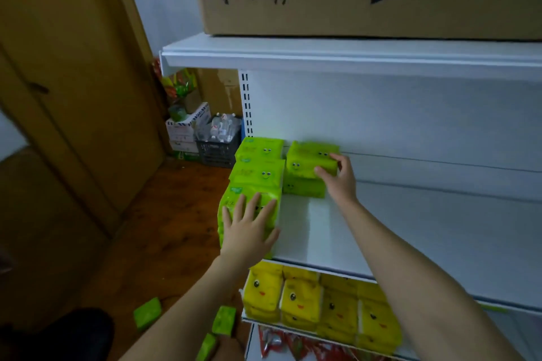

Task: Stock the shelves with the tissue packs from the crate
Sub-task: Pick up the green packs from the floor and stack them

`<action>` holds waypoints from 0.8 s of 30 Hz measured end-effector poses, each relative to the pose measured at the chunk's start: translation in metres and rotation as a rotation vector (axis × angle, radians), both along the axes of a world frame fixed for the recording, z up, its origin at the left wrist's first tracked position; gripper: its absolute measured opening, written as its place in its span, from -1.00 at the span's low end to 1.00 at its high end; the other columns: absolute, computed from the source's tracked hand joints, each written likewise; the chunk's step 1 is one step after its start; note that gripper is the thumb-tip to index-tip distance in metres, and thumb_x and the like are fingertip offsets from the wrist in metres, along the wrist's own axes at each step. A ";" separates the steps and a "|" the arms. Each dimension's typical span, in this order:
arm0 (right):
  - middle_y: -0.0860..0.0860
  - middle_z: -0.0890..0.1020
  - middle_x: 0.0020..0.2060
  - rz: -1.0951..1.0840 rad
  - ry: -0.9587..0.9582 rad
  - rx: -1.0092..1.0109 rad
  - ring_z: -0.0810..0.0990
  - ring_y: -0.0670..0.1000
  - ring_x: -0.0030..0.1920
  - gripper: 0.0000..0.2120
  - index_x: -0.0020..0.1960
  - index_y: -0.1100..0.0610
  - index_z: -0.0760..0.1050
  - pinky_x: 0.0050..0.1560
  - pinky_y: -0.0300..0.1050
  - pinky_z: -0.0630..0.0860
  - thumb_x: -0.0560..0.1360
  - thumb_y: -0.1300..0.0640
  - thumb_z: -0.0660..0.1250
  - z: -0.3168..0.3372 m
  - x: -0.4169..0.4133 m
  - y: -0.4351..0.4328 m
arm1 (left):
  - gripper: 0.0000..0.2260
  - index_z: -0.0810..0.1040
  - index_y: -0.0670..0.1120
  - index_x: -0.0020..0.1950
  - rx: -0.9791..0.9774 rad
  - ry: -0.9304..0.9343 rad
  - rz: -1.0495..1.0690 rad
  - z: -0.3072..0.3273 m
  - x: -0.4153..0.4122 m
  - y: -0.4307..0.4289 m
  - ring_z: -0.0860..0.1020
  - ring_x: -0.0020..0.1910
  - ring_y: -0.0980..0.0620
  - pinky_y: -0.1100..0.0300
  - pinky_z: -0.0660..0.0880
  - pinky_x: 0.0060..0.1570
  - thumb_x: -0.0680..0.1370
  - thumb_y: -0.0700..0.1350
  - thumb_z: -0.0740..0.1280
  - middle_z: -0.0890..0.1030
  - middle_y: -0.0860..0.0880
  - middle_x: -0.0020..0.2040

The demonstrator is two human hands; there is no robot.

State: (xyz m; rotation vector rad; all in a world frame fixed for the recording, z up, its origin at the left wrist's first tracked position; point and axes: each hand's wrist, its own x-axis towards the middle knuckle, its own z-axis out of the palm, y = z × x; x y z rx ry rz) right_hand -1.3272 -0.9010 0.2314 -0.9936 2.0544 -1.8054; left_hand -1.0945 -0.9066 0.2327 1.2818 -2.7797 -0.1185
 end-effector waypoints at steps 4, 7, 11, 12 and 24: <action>0.21 0.50 0.21 -0.015 0.026 0.117 0.45 0.15 0.24 -0.52 0.25 0.29 0.39 0.12 -0.19 0.31 0.39 0.26 0.44 -0.011 -0.007 -0.028 | -0.46 -0.04 0.21 0.52 0.055 0.010 0.004 0.003 0.003 -0.001 -0.16 0.53 -0.09 -0.21 -0.18 0.43 0.58 0.24 0.05 -0.08 0.05 0.56; 0.20 0.49 0.22 -0.023 0.057 0.170 0.46 0.15 0.23 -0.52 0.26 0.28 0.38 0.12 -0.14 0.32 0.40 0.23 0.44 -0.016 -0.010 -0.031 | -0.42 -0.03 0.22 0.51 0.064 -0.009 0.005 0.002 0.005 0.000 -0.16 0.53 -0.09 -0.22 -0.19 0.42 0.51 0.30 -0.06 -0.07 0.05 0.56; 0.22 0.52 0.20 -0.057 0.090 0.142 0.47 0.17 0.22 -0.56 0.23 0.31 0.41 0.14 -0.12 0.31 0.40 0.24 0.44 -0.020 -0.007 -0.028 | -0.29 -0.02 0.22 0.51 0.054 0.003 -0.004 -0.002 0.005 0.000 -0.16 0.53 -0.10 -0.23 -0.20 0.42 0.37 0.36 -0.27 -0.06 0.04 0.56; 0.23 0.52 0.19 -0.083 0.094 0.134 0.47 0.18 0.21 -0.57 0.21 0.32 0.42 0.13 -0.11 0.31 0.40 0.24 0.43 -0.022 -0.004 -0.026 | -0.25 -0.02 0.22 0.51 0.052 0.002 -0.011 -0.001 0.005 0.000 -0.15 0.53 -0.10 -0.23 -0.20 0.42 0.33 0.36 -0.31 -0.05 0.04 0.56; 0.20 0.43 0.28 0.056 0.114 0.292 0.42 0.16 0.26 -0.49 0.32 0.25 0.31 0.15 -0.09 0.35 0.42 0.28 0.40 -0.022 -0.007 -0.024 | -0.35 0.19 0.17 0.48 0.015 0.115 -0.036 -0.012 0.004 -0.004 0.06 0.51 -0.22 -0.24 -0.20 0.34 0.41 0.31 -0.11 0.18 -0.04 0.52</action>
